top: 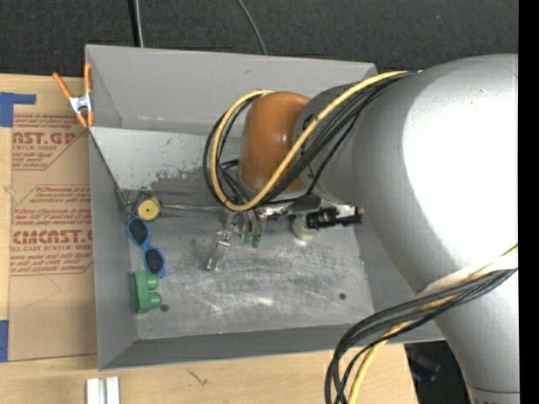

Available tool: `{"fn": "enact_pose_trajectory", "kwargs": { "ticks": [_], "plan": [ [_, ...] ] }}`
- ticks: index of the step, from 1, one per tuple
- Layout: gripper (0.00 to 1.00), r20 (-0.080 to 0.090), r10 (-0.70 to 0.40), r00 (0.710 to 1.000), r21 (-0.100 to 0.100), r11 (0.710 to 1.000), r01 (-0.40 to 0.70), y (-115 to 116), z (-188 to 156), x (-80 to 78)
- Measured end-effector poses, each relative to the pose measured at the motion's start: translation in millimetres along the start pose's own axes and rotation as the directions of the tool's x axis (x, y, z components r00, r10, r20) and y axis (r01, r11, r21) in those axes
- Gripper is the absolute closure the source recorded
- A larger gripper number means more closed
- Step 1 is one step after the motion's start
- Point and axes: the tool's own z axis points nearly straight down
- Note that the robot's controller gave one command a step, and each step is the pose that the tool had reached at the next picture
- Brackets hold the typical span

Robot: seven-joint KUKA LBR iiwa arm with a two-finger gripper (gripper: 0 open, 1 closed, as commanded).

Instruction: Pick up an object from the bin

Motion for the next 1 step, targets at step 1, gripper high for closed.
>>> {"fn": "enact_pose_trajectory", "kwargs": {
  "ticks": [1],
  "plan": [
    [0.0, -0.012, -0.071, 0.997, 0.002, 0.997, 0.071, 45.0, -10.4, 80.5]
  ]
}}
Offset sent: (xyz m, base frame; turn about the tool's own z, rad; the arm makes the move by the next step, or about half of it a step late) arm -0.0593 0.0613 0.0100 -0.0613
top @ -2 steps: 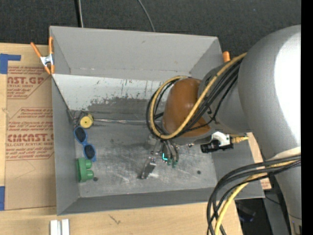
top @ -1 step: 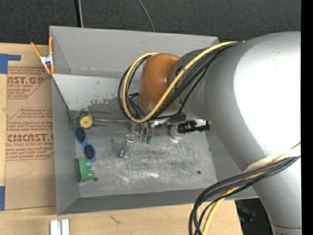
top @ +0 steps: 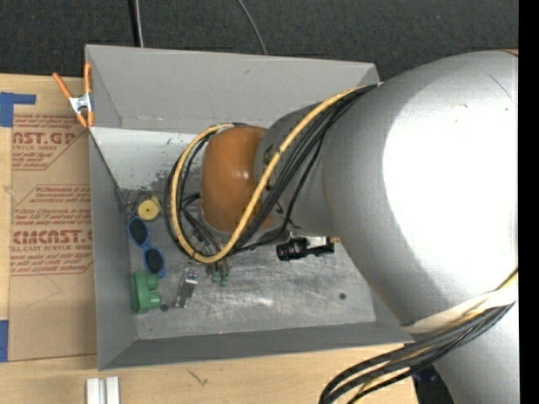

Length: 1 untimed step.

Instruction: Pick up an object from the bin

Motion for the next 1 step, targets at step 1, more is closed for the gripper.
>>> {"fn": "enact_pose_trajectory", "kwargs": {
  "ticks": [1],
  "plan": [
    [0.0, 0.006, 0.076, 0.997, 0.01, 0.997, -0.076, 39.1, 5.7, -6.5]
  ]
}}
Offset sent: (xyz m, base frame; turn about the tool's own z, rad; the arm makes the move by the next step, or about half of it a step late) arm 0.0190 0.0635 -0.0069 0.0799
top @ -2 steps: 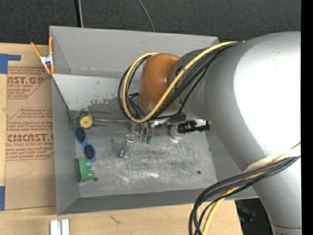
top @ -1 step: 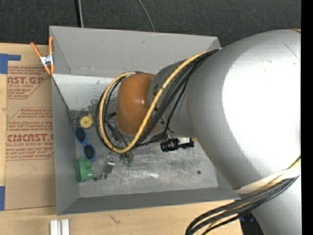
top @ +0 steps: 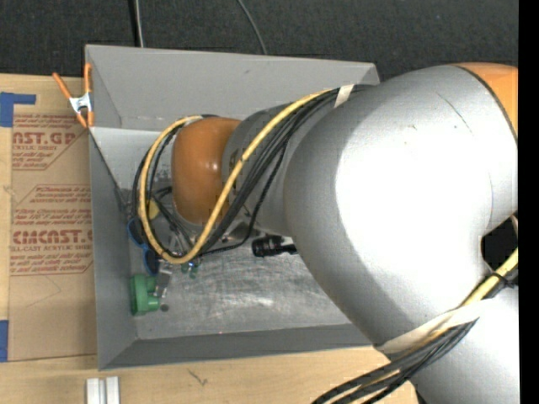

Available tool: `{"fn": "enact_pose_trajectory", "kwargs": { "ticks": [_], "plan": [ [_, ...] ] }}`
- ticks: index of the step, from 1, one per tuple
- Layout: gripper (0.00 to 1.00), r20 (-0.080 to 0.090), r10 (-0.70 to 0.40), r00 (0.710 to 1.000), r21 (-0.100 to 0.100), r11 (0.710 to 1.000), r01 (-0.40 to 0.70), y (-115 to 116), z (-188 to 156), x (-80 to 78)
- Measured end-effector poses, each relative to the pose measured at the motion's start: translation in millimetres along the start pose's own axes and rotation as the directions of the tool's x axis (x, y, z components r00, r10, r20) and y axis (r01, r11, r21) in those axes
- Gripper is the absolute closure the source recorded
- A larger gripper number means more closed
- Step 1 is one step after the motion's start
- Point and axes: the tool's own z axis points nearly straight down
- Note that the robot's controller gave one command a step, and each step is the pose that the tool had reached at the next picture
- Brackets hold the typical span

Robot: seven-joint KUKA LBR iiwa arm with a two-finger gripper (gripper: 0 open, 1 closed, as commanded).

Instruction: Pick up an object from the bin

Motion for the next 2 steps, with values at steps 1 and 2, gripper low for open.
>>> {"fn": "enact_pose_trajectory", "kwargs": {
  "ticks": [1, 2],
  "plan": [
    [0.0, -0.005, 0.143, 0.99, 0.026, 0.989, -0.143, 9.1, -2.2, -4.3],
    [0.0, -0.002, 0.22, 0.975, -0.007, 0.975, -0.22, 27.3, 5.2, -43.4]
  ]
}}
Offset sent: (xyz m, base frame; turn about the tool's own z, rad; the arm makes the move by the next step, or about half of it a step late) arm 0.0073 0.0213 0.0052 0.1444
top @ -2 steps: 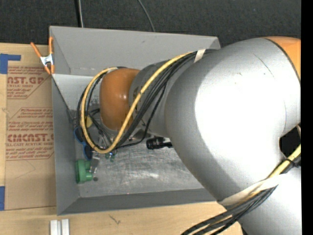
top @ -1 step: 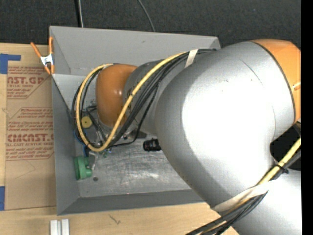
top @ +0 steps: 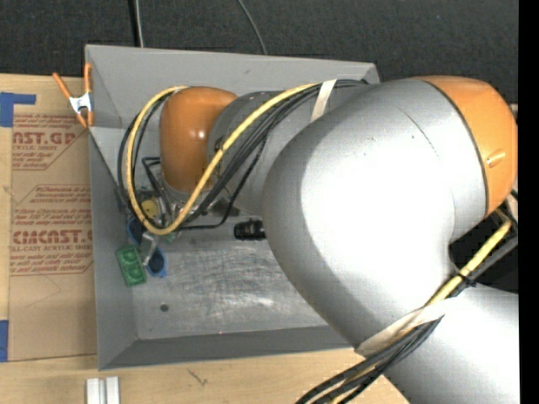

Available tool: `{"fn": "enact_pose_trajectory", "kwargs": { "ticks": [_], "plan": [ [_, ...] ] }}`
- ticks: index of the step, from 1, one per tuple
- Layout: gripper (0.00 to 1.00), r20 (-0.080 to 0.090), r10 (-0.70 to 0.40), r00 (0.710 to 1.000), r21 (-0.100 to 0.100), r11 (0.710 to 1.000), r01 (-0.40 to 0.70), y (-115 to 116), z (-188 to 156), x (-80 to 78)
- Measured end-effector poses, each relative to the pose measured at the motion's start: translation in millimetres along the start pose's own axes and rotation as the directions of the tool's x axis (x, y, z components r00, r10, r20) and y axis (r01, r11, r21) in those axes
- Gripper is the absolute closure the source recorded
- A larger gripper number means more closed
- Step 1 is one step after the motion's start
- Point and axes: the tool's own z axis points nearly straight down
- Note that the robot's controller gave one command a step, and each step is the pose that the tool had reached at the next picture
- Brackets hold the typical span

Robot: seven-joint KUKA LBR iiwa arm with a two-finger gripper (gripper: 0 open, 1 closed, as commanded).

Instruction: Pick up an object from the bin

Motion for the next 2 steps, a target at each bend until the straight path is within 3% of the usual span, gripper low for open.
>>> {"fn": "enact_pose_trajectory", "kwargs": {
  "ticks": [1, 2],
  "plan": [
    [1.0, -0.001, -0.002, 1.0, 0.0, 1.0, 0.002, 0.8, -0.7, 1.4],
    [1.0, 0.001, 0.0, 1.0, -0.002, 1.0, 0.0, -2.8, -41.9, 6.0]
  ]
}}
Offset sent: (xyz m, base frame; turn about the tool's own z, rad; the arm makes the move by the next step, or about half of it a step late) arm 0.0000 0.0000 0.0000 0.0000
